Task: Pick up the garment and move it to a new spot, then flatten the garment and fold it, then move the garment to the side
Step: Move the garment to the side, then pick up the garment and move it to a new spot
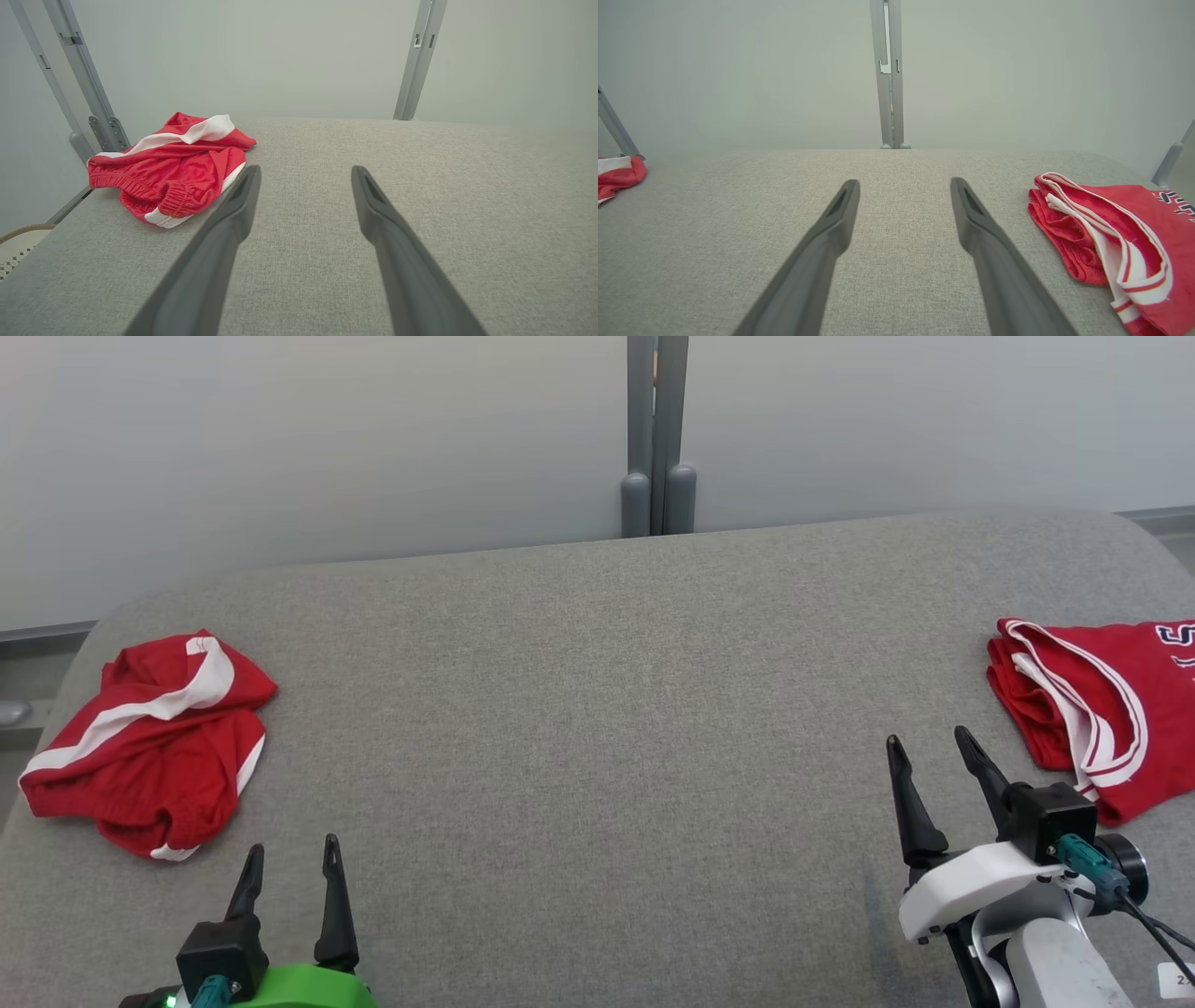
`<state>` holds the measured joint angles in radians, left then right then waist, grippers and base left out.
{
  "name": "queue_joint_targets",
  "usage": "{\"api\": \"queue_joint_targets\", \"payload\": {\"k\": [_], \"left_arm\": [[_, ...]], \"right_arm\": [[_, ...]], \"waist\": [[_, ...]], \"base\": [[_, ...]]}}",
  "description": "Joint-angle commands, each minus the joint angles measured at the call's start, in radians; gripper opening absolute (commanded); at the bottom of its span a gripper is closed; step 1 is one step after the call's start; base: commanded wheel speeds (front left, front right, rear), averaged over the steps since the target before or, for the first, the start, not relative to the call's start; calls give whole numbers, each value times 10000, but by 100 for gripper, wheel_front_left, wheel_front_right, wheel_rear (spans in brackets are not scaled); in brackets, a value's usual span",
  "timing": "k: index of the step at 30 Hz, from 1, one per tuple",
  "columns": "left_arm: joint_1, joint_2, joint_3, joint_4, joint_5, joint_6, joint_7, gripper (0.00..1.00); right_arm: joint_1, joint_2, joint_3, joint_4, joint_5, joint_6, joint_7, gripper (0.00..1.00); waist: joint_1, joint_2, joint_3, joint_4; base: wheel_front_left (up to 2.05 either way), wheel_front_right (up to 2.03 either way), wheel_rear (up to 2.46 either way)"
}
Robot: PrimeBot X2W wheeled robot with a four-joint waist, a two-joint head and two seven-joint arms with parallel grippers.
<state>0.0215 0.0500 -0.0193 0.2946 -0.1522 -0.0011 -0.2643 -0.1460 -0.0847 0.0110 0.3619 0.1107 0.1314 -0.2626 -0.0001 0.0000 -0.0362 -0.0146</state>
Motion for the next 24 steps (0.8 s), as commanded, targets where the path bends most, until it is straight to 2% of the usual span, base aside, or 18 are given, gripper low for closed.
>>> {"api": "queue_joint_targets", "payload": {"k": [1,18,24], "left_arm": [[136,18,108,35,121,-50,9,100],[48,19,219,300,29,-245,8,100],[-54,17,297,409,10,-124,10,100]], "right_arm": [[144,-46,19,-65,20,-16,-26,100],[100,-75,-21,154,42,-16,-26,100],[60,-96,94,206,9,-16,-26,100]], "waist": [[1,0,-26,16],[1,0,-29,171],[1,0,51,531]], "base": [[0,0,0],[0,0,0],[0,0,0]]}}
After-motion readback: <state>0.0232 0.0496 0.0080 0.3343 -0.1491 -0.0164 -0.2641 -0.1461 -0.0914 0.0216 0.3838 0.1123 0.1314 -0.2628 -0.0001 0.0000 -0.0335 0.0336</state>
